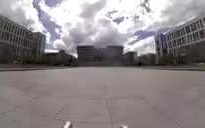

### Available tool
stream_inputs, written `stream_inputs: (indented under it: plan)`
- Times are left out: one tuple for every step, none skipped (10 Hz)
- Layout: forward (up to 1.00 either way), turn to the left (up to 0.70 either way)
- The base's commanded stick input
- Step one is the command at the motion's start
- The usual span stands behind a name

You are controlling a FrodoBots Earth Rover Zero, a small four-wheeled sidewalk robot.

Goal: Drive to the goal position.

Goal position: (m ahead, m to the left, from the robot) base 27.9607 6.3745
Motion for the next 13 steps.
stream_inputs:
  plan:
    - [0.7, 0.0]
    - [0.7, 0.0]
    - [0.7, 0.0]
    - [0.7, 0.0]
    - [0.7, 0.0]
    - [0.7, 0.0]
    - [0.7, 0.0]
    - [0.7, 0.0]
    - [0.7, 0.0]
    - [0.7, 0.0]
    - [0.7, 0.0]
    - [0.7, 0.0]
    - [0.7, 0.0]
